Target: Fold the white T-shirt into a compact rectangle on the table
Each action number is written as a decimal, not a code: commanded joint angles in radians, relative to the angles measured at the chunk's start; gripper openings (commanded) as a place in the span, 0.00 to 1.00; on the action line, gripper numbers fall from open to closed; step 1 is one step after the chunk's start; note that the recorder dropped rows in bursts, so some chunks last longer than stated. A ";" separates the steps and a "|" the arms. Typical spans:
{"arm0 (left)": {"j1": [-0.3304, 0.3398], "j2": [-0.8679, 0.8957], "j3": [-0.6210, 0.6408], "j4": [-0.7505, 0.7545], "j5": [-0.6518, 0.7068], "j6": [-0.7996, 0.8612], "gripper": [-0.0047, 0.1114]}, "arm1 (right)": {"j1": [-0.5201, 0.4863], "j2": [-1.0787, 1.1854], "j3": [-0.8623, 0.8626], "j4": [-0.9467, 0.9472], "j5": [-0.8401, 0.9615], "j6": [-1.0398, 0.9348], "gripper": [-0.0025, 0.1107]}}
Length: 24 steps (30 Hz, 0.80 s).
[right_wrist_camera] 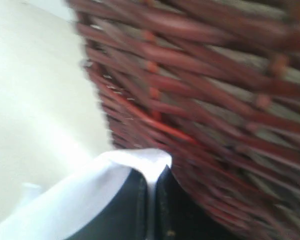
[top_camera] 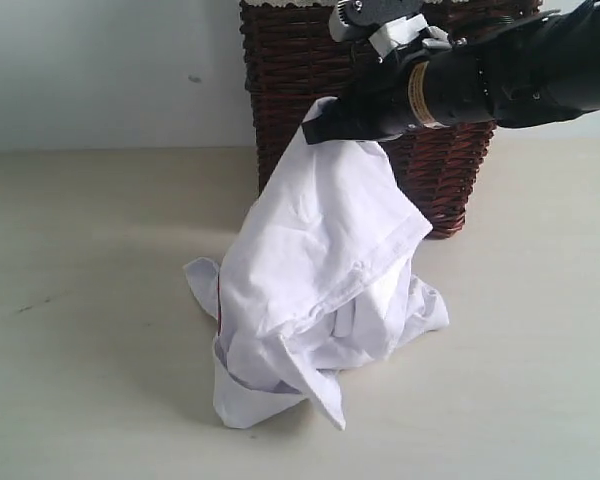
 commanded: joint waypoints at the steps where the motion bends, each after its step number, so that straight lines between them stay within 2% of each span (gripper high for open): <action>1: 0.004 -0.004 0.000 0.003 -0.006 0.001 0.04 | 0.000 -0.096 0.071 -0.018 -0.093 0.048 0.02; 5: 0.004 -0.004 0.000 0.003 -0.006 0.001 0.04 | 0.000 -0.248 0.216 -0.018 -0.132 -0.022 0.02; 10: 0.004 -0.004 0.000 0.003 -0.006 0.001 0.04 | 0.000 -0.454 0.284 -0.018 -0.132 -0.066 0.02; 12: 0.004 -0.004 0.000 0.003 -0.006 0.001 0.04 | 0.000 -0.525 0.293 -0.018 -0.108 -0.073 0.02; 15: 0.004 -0.004 0.000 0.003 -0.006 0.001 0.04 | 0.000 -0.726 0.346 -0.018 0.025 -0.073 0.02; 21: 0.004 -0.004 0.000 0.003 -0.006 0.001 0.04 | 0.000 -0.853 0.437 -0.018 0.090 -0.133 0.02; 23: 0.004 -0.004 0.000 0.003 -0.006 0.001 0.04 | 0.000 -0.847 0.482 -0.018 0.087 -0.113 0.06; 24: 0.004 -0.004 0.000 0.003 -0.006 0.001 0.04 | 0.000 -0.828 0.504 -0.018 0.077 -0.106 0.17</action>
